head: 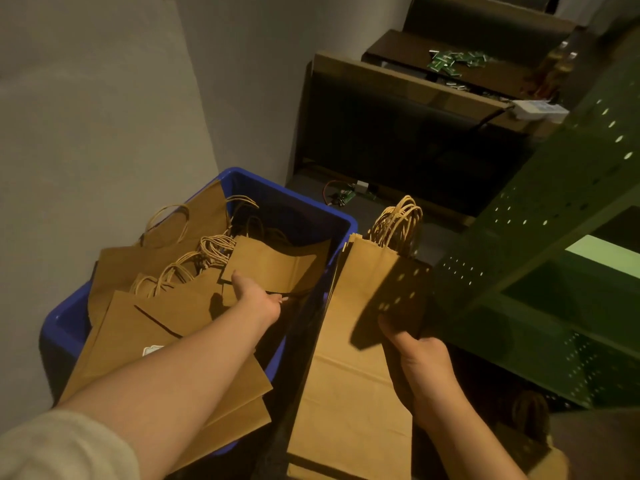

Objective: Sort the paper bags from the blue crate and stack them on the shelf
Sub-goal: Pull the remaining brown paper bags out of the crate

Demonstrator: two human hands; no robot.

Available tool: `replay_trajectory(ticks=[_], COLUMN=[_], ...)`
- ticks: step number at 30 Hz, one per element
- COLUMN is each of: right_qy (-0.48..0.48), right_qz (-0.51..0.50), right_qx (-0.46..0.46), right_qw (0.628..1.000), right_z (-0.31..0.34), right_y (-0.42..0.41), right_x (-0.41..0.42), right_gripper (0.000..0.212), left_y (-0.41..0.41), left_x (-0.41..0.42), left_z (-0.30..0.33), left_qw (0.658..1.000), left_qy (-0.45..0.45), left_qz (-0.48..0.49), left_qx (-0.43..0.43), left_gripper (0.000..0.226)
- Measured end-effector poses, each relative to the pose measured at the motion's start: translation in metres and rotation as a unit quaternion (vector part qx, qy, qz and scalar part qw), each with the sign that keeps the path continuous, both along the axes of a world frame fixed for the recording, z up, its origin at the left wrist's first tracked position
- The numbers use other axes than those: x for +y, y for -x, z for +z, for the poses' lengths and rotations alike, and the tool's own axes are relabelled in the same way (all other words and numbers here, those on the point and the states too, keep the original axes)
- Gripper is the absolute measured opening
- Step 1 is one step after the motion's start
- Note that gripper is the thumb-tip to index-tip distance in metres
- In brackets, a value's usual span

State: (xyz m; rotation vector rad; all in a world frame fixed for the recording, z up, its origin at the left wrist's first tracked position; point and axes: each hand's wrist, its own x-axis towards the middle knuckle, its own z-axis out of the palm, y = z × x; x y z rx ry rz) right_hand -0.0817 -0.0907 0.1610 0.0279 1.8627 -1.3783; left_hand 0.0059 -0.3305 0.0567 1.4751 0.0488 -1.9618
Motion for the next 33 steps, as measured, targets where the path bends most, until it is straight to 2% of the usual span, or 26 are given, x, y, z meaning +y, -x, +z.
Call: replay_trajectory(ticks=[3, 7, 12, 17, 23, 30, 33], right_qy=[-0.009, -0.007, -0.001, -0.003, 0.021, 0.063, 0.098], right_qz=[-0.002, -0.014, -0.019, -0.013, 0.009, 0.01, 0.012], right_qx=[0.0, -0.012, -0.017, -0.009, -0.004, 0.012, 0.012], right_qw=[1.0, 1.0, 1.0, 1.0, 1.0, 0.998, 0.995], right_z=[-0.003, -0.004, -0.004, -0.005, 0.003, 0.013, 0.019], right_y=[0.001, 0.001, 0.0, -0.002, -0.005, -0.006, -0.007], right_x=[0.002, 0.002, 0.002, 0.004, 0.009, 0.009, 0.008], right_gripper=[0.041, 0.06, 0.047, 0.046, 0.031, 0.026, 0.023], left_y=[0.002, -0.001, -0.001, -0.009, -0.023, -0.036, -0.04], left_x=[-0.002, 0.001, 0.002, 0.0, -0.006, -0.005, -0.004], left_z=[-0.004, -0.012, -0.015, -0.017, -0.011, 0.012, 0.022], left_qw=[0.999, 0.999, 0.995, 0.994, 0.982, 0.966, 0.957], left_qy=[-0.022, -0.019, 0.004, 0.0, 0.019, 0.07, 0.111], left_qz=[0.003, -0.027, -0.1, -0.106, -0.139, -0.169, -0.173], left_qx=[0.023, 0.026, -0.019, -0.013, -0.126, -0.184, -0.205], left_gripper=[0.071, 0.069, 0.043, 0.054, 0.054, 0.075, 0.077])
